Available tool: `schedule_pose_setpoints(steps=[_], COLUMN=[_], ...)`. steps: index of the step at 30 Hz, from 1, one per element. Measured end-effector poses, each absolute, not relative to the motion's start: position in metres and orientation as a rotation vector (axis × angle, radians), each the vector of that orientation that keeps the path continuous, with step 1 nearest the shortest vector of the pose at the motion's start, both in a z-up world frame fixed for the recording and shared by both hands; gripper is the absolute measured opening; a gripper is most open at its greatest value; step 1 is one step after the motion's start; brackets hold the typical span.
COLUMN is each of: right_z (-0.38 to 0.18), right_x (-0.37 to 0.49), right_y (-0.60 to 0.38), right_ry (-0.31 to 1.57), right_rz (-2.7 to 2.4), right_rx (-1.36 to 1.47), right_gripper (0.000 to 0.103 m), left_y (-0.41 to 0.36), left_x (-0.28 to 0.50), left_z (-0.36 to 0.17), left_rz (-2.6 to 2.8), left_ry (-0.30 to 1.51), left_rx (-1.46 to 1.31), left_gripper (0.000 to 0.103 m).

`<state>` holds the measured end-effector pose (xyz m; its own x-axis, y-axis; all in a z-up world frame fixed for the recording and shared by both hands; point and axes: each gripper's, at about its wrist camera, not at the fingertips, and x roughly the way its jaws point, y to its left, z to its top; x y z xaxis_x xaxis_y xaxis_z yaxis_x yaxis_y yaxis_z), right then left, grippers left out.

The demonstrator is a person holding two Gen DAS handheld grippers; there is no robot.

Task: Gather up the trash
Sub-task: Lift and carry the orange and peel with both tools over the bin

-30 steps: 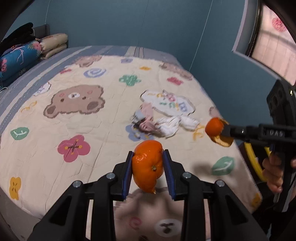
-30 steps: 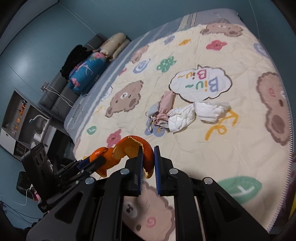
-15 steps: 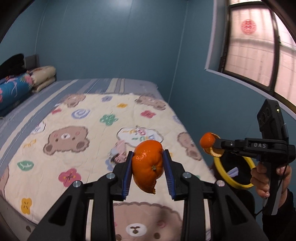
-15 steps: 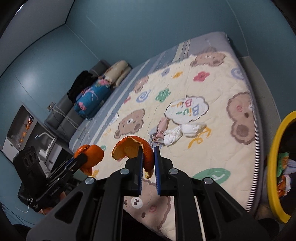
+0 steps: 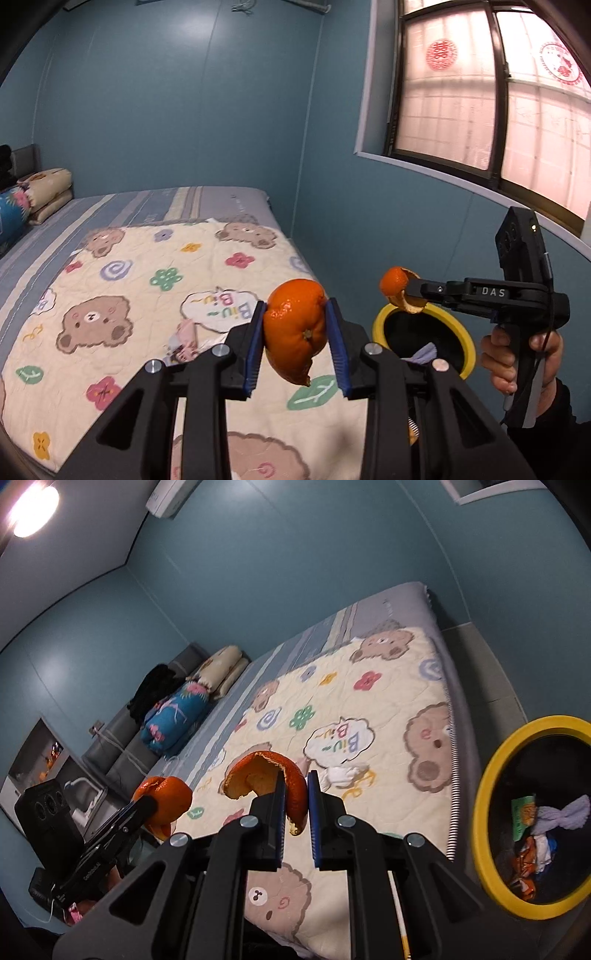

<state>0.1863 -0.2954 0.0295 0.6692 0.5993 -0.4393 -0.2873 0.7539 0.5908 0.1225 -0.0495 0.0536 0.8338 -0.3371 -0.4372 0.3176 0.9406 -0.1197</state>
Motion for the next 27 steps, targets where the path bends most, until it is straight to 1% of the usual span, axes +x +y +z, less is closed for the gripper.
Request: schedule_pose_setpoints(steps=[11, 27], right_z=[0.038, 0.017], right_x=[0.164, 0.153], right_y=[-0.36, -0.437], right_ry=[0.578, 0.506], right_rz=[0.414, 0.118], right_rx=[0.556, 0.571], right_gripper=[0.011, 0.011], left_y=[-0.105, -0.188], left_x=[0.134, 0.171], left_z=[0.064, 0.047], left_rz=[-0.457, -0.595], left_ry=[0.457, 0.513], left_rx=[0.017, 0.08], left_gripper=[0.03, 0.03])
